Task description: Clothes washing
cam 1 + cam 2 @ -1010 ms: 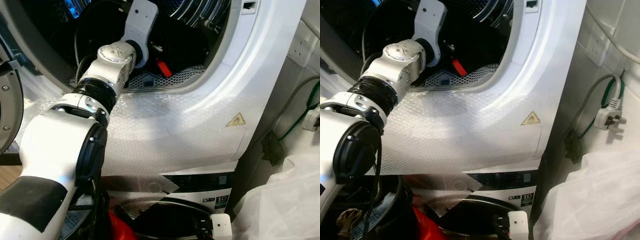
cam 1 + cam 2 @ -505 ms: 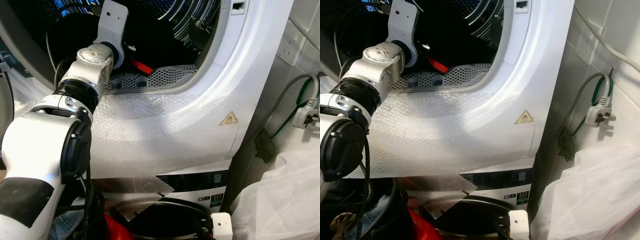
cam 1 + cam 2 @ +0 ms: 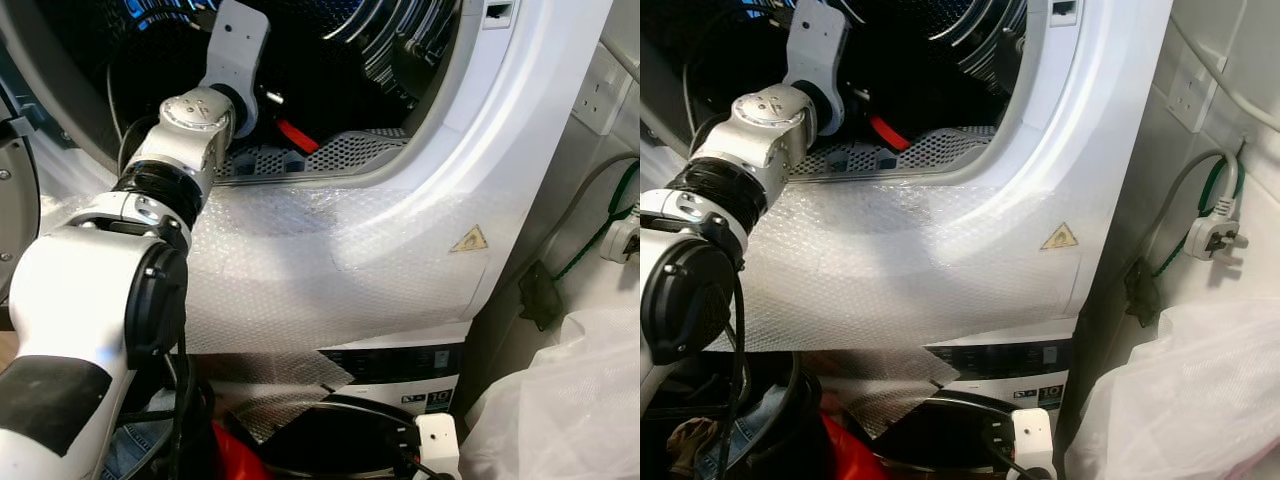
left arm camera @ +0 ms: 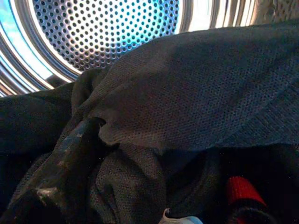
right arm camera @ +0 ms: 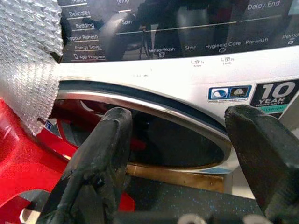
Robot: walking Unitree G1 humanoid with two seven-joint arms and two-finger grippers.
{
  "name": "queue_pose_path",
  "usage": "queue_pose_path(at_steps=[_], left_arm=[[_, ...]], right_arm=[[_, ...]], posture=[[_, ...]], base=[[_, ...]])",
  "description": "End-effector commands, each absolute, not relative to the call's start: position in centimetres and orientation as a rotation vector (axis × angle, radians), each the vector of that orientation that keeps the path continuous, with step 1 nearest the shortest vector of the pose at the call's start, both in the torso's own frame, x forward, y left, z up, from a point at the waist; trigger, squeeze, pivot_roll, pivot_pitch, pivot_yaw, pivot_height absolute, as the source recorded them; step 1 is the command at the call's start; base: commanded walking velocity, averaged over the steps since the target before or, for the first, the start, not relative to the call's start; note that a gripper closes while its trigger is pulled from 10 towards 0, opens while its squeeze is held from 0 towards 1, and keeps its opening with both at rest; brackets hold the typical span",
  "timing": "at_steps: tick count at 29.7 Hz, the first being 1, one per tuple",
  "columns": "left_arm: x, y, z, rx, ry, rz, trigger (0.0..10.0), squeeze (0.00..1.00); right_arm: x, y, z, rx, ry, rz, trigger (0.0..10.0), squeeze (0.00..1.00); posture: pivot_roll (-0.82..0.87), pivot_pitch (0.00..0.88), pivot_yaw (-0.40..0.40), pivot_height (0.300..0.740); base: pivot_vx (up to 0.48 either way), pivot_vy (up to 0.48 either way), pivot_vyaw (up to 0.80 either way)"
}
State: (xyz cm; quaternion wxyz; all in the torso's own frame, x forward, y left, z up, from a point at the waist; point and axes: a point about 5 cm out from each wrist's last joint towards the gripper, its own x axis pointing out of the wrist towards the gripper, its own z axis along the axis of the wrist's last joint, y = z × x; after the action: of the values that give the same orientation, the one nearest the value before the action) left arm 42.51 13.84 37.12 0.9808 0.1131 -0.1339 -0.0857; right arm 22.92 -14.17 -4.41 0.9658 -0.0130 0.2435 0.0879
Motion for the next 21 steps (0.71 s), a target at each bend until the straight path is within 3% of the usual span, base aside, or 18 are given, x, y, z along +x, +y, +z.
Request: queue_pose_path(at_steps=[1, 8, 11, 16, 17, 18, 19, 21], left_arm=[[42.4, 15.3, 37.3, 0.188, -0.279, -0.144, 10.0, 0.00], [41.9, 14.0, 39.6, 0.186, -0.346, -0.278, 10.0, 0.00], [41.8, 13.5, 39.3, 0.304, -0.296, -0.340, 10.0, 0.00], [41.4, 13.0, 37.9, 0.429, -0.218, -0.591, 10.0, 0.00], [40.7, 12.6, 37.0, 0.400, -0.158, -0.830, 10.0, 0.00], [40.7, 12.6, 37.0, 0.400, -0.158, -0.830, 10.0, 0.00], [39.9, 12.7, 36.9, 0.450, -0.192, -0.969, 10.0, 0.00], [39.4, 12.9, 37.0, 0.492, -0.224, -1.007, 10.0, 0.00]], right_arm=[[22.5, -13.5, -4.8, -0.022, 0.515, 0.194, 10.0, 0.00], [23.0, -13.5, -4.5, -0.010, 0.507, 0.161, 10.0, 0.00], [23.3, -13.2, -4.4, -0.002, 0.504, 0.155, 10.0, 0.00], [24.0, -12.7, -4.0, 0.029, 0.492, 0.132, 10.0, 0.00], [24.3, -12.2, -3.8, 0.034, 0.487, 0.139, 10.0, 0.00], [24.3, -12.2, -3.8, 0.034, 0.487, 0.139, 10.0, 0.00], [24.7, -11.7, -3.5, 0.045, 0.476, 0.147, 10.0, 0.00], [24.9, -11.2, -3.3, 0.053, 0.474, 0.157, 10.0, 0.00]], posture=[[-0.26, 0.000, 0.113, 0.740], [-0.26, 0.000, 0.131, 0.740], [-0.24, 0.000, 0.138, 0.740], [-0.17, 0.000, 0.142, 0.740], [-0.16, 0.000, 0.144, 0.740], [-0.16, 0.000, 0.144, 0.740], [-0.15, 0.000, 0.144, 0.740], [-0.13, 0.000, 0.142, 0.740]], base=[[0.000, 0.000, 0.00], [0.000, 0.000, 0.00], [0.000, 0.000, 0.00], [0.000, 0.000, 0.00], [0.000, 0.000, 0.00], [0.000, 0.000, 0.00], [0.000, 0.000, 0.00], [0.000, 0.000, 0.00]])
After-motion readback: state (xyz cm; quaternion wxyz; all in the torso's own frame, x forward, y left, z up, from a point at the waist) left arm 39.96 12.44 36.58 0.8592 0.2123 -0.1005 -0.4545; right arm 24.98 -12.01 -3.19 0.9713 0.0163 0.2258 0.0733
